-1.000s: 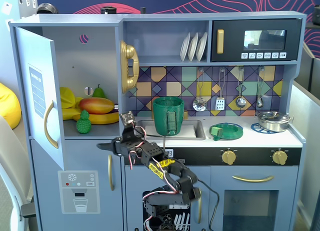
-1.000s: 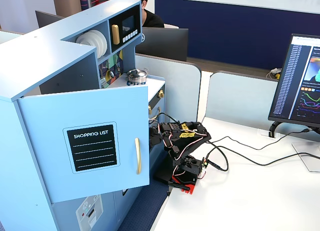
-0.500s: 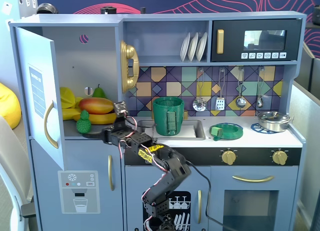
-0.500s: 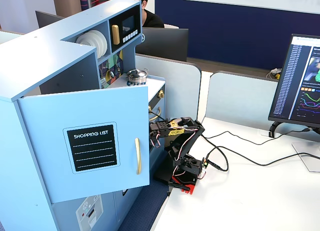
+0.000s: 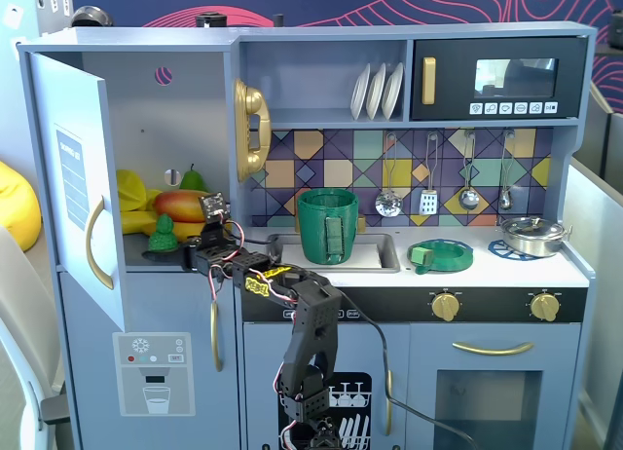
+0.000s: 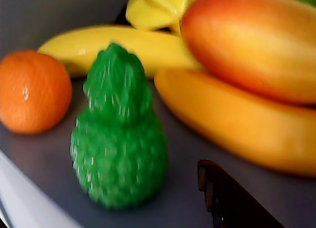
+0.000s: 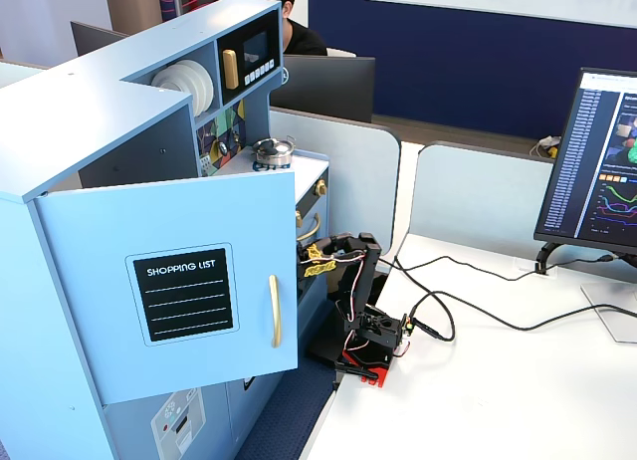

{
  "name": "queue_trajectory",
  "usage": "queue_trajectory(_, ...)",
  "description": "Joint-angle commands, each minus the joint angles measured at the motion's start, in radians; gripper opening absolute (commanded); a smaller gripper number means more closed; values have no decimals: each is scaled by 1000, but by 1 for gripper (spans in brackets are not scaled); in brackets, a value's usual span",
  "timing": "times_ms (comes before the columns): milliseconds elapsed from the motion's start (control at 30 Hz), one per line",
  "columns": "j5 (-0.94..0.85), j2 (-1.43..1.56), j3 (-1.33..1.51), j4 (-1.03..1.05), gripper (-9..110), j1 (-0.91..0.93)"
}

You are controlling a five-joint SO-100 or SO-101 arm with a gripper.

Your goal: Pick up the green pineapple from the left cabinet and place it in the green recipient

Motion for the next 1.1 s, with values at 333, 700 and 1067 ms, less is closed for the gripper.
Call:
queue_trajectory(333, -23, -137, -233, -15, 45, -12)
queue_trajectory(700, -112, -192, -268, 2, 16, -26)
queue_trajectory(1067, -170, -51, -201, 49, 0, -49)
